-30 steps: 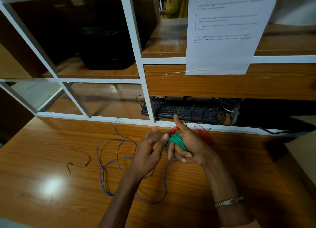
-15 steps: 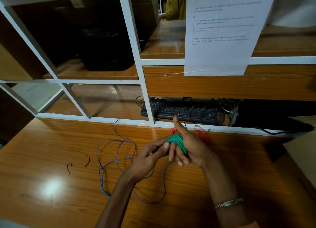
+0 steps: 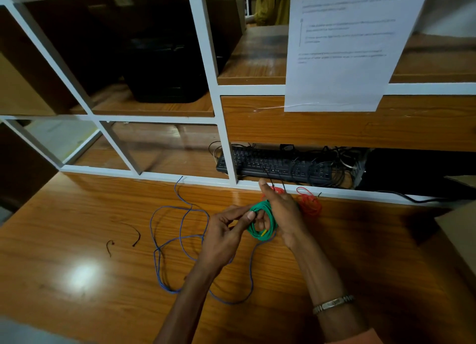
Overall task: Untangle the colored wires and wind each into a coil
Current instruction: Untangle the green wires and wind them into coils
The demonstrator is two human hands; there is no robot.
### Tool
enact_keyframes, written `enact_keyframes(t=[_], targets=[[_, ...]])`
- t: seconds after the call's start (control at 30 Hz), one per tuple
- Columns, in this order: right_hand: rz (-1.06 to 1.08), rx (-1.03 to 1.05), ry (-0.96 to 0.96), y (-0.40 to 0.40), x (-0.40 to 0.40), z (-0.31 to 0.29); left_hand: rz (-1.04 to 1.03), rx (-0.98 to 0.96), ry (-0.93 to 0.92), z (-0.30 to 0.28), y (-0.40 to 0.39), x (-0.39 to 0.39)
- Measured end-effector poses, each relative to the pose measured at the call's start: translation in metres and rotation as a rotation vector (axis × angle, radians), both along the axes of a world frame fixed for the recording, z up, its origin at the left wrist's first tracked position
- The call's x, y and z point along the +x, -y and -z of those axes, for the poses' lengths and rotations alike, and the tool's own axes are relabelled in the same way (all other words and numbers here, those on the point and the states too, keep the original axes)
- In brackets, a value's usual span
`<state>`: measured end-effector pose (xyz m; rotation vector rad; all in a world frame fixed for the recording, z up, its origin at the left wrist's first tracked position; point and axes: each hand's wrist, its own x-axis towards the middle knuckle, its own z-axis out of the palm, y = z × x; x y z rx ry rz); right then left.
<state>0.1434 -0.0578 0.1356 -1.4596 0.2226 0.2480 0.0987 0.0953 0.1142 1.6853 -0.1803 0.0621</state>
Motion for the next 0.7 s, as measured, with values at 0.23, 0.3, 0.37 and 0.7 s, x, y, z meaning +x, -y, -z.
enact_keyframes(t=[0.23,0.3,0.37,0.7], targets=[[-0.332,-0.271,0.085,-0.016,0.003,0.011,-0.296,0.123,0.049,0.016,-0.016,0.011],[-0.473,-0.292,0.078,-0.021,0.002,0.019,-0.357,0.126,0.037,0.021,-0.025,0.01],[-0.507,-0.289,0.088,-0.03,0.0,0.026,-0.376,0.097,-0.012,0.024,-0.035,0.008],[-0.237,-0.559,0.431,-0.077,-0.02,0.046,-0.132,-0.461,-0.443,0.028,-0.049,-0.019]])
